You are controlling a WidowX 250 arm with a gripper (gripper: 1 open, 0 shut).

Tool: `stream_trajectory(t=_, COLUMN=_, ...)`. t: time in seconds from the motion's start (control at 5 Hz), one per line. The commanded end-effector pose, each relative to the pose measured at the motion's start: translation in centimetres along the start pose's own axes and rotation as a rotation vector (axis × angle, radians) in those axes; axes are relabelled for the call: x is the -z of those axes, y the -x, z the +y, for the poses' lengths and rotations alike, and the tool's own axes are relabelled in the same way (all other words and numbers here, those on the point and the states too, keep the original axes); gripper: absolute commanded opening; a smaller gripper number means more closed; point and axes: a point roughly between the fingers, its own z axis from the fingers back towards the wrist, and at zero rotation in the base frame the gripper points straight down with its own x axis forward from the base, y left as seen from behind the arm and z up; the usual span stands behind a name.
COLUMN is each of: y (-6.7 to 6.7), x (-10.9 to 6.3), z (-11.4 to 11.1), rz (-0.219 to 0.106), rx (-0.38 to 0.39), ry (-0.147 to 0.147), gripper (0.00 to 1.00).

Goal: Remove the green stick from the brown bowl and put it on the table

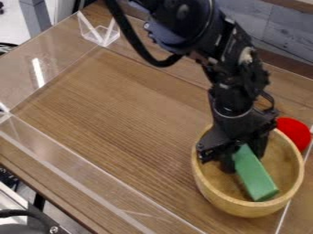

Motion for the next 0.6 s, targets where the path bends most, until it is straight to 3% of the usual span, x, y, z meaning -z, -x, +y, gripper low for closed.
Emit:
stream_trajectory(t=0.0, y=0.70, x=-1.17, z=-0.78, rz=-0.024, rx=-0.007, ry=0.048, gripper=0.00)
stream_trajectory(t=0.2, y=1.51, x=-1.25, z=-0.65, rz=-0.031, rx=-0.021, ry=0.049, gripper=0.00)
stream_trajectory(t=0.4, y=0.56, x=-1.91, z=-0.44, rz=-0.036, rx=-0.034, ry=0.053, gripper=0.00)
